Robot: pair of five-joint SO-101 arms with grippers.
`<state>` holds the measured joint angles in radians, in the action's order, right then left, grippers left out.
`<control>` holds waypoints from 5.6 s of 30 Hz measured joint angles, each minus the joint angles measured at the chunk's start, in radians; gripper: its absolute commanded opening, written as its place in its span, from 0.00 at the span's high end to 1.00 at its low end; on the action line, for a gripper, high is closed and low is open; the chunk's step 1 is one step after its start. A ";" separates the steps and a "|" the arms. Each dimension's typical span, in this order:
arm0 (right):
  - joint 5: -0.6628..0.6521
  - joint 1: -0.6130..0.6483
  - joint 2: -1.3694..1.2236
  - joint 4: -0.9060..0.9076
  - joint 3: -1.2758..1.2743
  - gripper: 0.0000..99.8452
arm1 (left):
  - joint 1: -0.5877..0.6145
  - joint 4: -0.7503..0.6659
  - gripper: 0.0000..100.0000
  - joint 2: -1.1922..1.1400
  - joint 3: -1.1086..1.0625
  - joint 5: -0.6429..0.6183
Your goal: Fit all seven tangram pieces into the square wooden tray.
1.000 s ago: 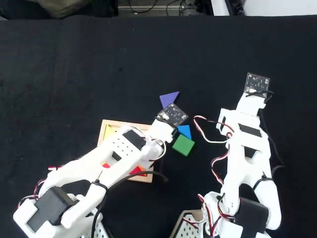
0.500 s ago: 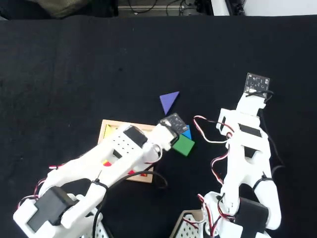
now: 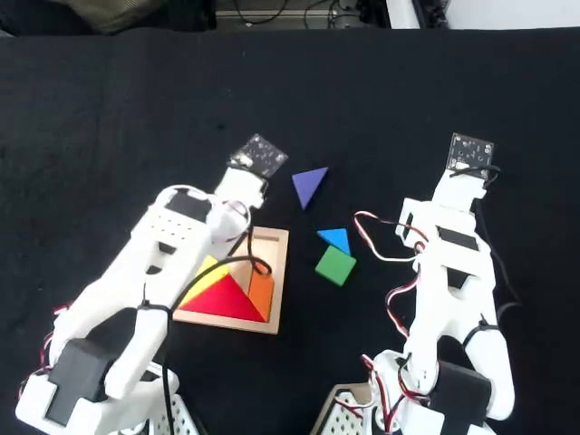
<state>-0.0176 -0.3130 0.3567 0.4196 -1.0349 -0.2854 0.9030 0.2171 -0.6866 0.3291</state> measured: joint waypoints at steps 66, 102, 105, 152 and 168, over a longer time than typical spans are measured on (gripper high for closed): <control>0.213 -0.282 -0.006 -0.012 0.041 0.98 | -0.488 0.146 0.80 -0.611 0.632 -0.614; 0.192 -0.262 -0.006 -0.012 0.041 0.98 | -0.445 0.374 0.82 -0.911 1.019 -0.522; 0.192 -0.262 -0.006 -0.012 0.041 0.98 | -0.445 0.377 0.89 -0.928 1.043 -0.520; 0.190 -0.222 -0.006 -0.012 0.041 0.98 | 0.020 -0.100 0.97 0.081 -0.150 0.066; 0.146 -0.206 -0.006 -0.064 0.041 0.98 | 0.020 -0.100 0.87 -0.002 -0.120 0.144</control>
<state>0.1281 -0.5186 0.3506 0.3552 -0.9935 -0.2654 0.8032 0.2156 -0.8063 0.4733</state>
